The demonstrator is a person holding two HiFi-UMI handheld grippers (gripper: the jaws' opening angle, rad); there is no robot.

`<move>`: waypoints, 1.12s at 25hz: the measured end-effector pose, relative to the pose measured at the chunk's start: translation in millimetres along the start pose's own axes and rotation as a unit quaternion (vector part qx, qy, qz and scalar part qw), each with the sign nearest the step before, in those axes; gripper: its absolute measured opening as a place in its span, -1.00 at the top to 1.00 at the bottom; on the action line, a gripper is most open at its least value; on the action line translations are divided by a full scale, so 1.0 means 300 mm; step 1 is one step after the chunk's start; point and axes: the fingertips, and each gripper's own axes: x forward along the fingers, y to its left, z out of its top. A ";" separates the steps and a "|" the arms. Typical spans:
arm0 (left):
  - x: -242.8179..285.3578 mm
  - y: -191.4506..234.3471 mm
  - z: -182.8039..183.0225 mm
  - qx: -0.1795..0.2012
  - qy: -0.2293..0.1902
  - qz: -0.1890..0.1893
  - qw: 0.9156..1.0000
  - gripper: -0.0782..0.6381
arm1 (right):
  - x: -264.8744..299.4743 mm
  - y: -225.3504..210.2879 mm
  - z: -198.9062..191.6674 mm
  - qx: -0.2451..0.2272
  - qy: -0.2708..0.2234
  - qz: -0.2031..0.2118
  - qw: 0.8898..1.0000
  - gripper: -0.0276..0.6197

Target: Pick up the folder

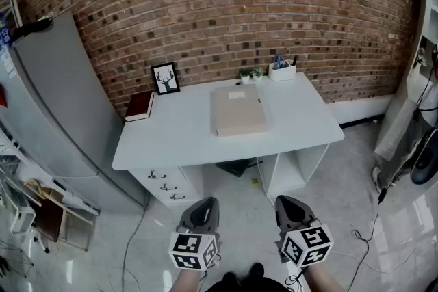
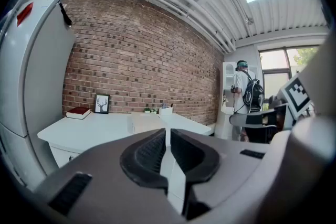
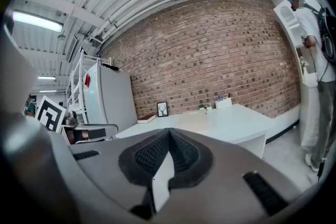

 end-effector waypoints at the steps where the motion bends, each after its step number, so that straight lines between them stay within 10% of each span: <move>1: 0.003 -0.005 0.002 -0.001 0.000 0.001 1.000 0.70 | -0.003 -0.006 0.006 -0.004 -0.001 0.000 1.000 0.91; 14: 0.076 -0.052 -0.001 -0.042 0.002 0.017 0.999 0.68 | -0.004 -0.141 0.057 -0.005 -0.029 -0.009 1.000 0.89; 28: 0.160 -0.036 -0.015 -0.059 0.007 0.040 0.997 0.34 | 0.085 -0.216 0.042 0.079 -0.014 0.037 0.996 0.24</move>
